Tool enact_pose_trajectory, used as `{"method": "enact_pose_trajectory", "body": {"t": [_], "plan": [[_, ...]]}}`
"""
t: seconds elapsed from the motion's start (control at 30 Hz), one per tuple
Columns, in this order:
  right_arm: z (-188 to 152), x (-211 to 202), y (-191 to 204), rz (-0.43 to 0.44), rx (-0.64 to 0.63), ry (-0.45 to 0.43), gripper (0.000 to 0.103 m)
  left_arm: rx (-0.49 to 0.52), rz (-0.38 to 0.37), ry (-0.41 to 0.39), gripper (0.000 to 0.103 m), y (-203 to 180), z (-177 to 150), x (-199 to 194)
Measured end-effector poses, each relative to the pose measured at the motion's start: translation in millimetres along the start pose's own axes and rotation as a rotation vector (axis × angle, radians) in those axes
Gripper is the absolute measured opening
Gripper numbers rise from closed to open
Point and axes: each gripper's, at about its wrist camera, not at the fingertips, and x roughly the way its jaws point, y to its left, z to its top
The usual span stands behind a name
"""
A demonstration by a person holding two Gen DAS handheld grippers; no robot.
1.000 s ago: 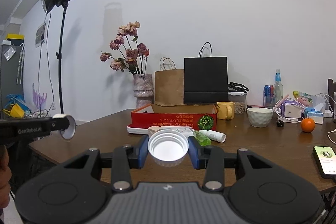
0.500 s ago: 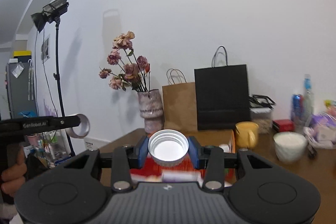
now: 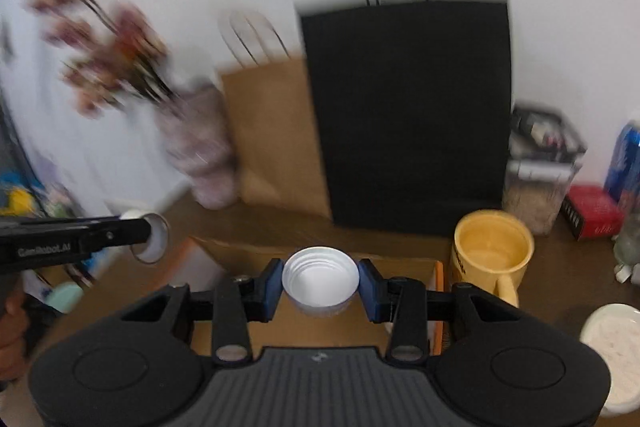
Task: Organize rigid objects
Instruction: 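Carry tape roll and cap into the box and open both tools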
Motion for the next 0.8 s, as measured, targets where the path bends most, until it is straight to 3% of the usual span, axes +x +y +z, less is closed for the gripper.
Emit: {"method": "enact_pose_trajectory", "body": {"t": [0.17, 0.27, 0.33, 0.4, 0.47, 0.57, 0.8], "plan": [[-9.6, 86.3, -1.5, -0.065, -0.037, 0.123, 0.039, 0.008, 0.023, 0.185, 0.025, 2.2, -15.1, 99.6], [-14.5, 111.6, -4.7, -0.093, -0.035, 0.159, 0.04, 0.014, 0.039, 0.235, 0.026, 5.4, -22.9, 127.7], [-17.9, 123.3, -6.4, -0.113, -0.032, 0.185, 0.041, 0.007, 0.051, 0.227, 0.032, 7.7, -26.7, 133.5], [-20.7, 126.5, -6.8, -0.109, -0.021, 0.194, 0.057, 0.008, 0.051, 0.218, 0.068, 9.8, -28.3, 131.9], [-21.1, 121.6, -6.1, -0.095, -0.01, 0.176, 0.063, 0.023, 0.039, 0.176, 0.07, 10.9, -27.2, 124.8], [-15.5, 100.1, 0.2, -0.087, -0.016, 0.147, 0.063, 0.03, 0.052, 0.162, 0.07, 12.6, -23.4, 105.1], [-10.4, 1.7, 24.5, -0.074, -0.051, 0.057, 0.074, 0.036, 0.095, 0.082, 0.076, 16.2, -10.7, 16.3]]}}
